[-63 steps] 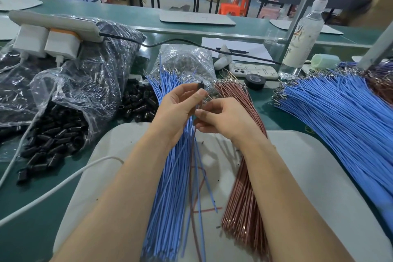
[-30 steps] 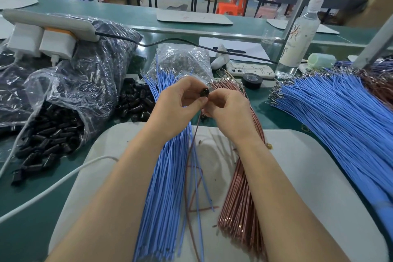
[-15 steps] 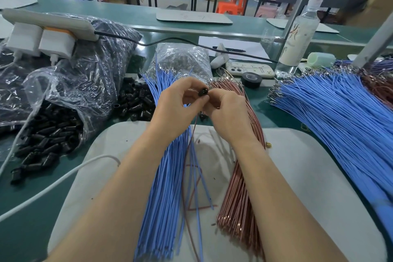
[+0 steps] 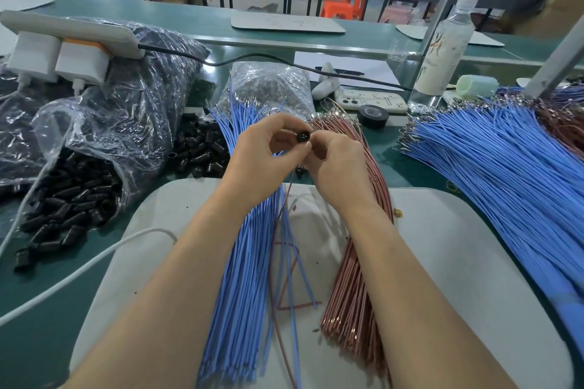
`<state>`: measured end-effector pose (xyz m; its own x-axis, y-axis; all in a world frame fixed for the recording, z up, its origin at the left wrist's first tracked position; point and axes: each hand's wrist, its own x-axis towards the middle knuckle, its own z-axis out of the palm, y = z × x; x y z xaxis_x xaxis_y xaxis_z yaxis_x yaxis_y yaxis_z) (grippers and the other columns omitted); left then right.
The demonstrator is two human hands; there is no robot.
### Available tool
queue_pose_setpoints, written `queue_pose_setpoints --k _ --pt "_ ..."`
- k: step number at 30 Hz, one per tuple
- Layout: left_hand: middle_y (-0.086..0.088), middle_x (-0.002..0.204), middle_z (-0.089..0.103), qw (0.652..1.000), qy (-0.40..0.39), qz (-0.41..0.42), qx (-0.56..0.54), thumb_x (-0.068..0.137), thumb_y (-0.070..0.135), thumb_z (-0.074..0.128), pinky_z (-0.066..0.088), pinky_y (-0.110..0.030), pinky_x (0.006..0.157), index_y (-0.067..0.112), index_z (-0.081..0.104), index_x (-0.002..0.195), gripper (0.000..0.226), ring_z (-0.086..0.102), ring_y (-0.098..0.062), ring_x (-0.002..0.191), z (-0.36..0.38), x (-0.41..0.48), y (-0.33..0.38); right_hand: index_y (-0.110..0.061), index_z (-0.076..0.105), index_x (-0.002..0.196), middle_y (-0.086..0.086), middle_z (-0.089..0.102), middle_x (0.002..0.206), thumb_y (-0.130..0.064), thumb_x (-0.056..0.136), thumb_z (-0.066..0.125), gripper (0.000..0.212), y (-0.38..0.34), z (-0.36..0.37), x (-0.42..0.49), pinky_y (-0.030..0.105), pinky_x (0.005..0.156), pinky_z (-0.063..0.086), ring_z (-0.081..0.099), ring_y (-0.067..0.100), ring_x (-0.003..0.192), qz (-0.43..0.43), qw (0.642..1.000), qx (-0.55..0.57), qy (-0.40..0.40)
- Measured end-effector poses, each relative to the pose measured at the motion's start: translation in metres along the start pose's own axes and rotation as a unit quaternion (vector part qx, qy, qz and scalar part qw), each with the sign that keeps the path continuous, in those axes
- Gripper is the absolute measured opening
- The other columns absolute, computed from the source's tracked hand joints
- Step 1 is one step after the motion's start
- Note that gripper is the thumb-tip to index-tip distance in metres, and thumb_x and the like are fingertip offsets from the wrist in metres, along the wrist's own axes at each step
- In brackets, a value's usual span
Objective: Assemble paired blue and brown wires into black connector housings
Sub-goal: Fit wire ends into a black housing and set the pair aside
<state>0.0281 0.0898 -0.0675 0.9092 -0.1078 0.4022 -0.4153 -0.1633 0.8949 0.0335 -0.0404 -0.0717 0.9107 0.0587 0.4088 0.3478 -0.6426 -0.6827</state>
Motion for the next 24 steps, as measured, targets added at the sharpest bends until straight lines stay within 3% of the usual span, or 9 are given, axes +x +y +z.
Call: queue_pose_setpoints --k 4,7,12,17,20,24 --pt "0.003 0.085 0.068 1.000 -0.005 0.004 -0.002 0.082 -0.002 0.065 0.051 -0.023 0.082 0.022 0.065 0.090 0.025 0.064 -0.007 0.080 0.001 -0.001 0.002 -0.009 0.071 0.087 -0.006 0.058 0.069 -0.009 0.088 0.063 0.008 0.002 0.001 0.001 0.015 0.060 0.039 0.054 0.011 0.067 0.001 1.000 -0.008 0.006" --pt "0.002 0.086 0.068 1.000 -0.009 0.001 -0.009 0.083 -0.004 0.064 0.052 -0.024 0.084 0.020 0.064 0.090 0.024 0.064 -0.007 0.081 0.001 -0.002 0.003 -0.010 0.071 0.088 -0.006 0.059 0.070 -0.008 0.087 0.063 0.008 0.001 0.001 0.001 0.008 0.057 0.036 0.054 0.010 0.067 0.001 1.000 -0.017 0.011" --pt "0.003 0.088 0.067 0.999 -0.017 -0.018 -0.029 0.085 -0.002 0.064 0.049 -0.016 0.080 0.014 0.063 0.095 0.019 0.064 -0.004 0.083 0.000 0.000 0.000 -0.014 0.072 0.098 0.001 0.071 0.088 -0.012 0.088 0.062 0.014 0.000 -0.002 0.003 0.022 0.076 0.048 0.063 0.013 0.081 0.034 0.999 -0.023 -0.029" --pt "0.005 0.095 0.067 0.999 0.027 -0.028 0.001 0.087 -0.004 0.058 0.049 -0.019 0.084 0.015 0.061 0.105 0.026 0.064 -0.007 0.092 -0.002 0.002 -0.006 -0.024 0.066 0.103 -0.008 0.071 0.089 -0.013 0.086 0.063 0.021 -0.007 -0.013 0.008 0.018 0.079 0.052 0.066 0.003 0.083 0.035 0.993 0.106 -0.036" --pt "0.007 0.096 0.065 0.998 0.043 -0.031 0.028 0.088 -0.006 0.053 0.050 -0.021 0.087 0.018 0.055 0.107 0.031 0.064 -0.008 0.094 0.001 0.002 -0.006 -0.020 0.065 0.101 -0.011 0.067 0.082 -0.015 0.084 0.070 0.019 -0.010 -0.008 0.006 0.011 0.074 0.050 0.064 0.002 0.076 0.016 0.994 0.110 0.002" --pt "0.014 0.087 0.064 0.988 0.065 -0.017 0.139 0.088 0.005 0.060 0.046 -0.012 0.078 0.021 0.056 0.100 0.021 0.059 0.004 0.079 0.000 0.000 -0.007 -0.014 0.068 0.092 -0.009 0.066 0.077 -0.016 0.083 0.071 0.009 -0.010 -0.004 0.005 0.013 0.073 0.049 0.063 0.004 0.073 0.016 0.994 0.094 0.060"
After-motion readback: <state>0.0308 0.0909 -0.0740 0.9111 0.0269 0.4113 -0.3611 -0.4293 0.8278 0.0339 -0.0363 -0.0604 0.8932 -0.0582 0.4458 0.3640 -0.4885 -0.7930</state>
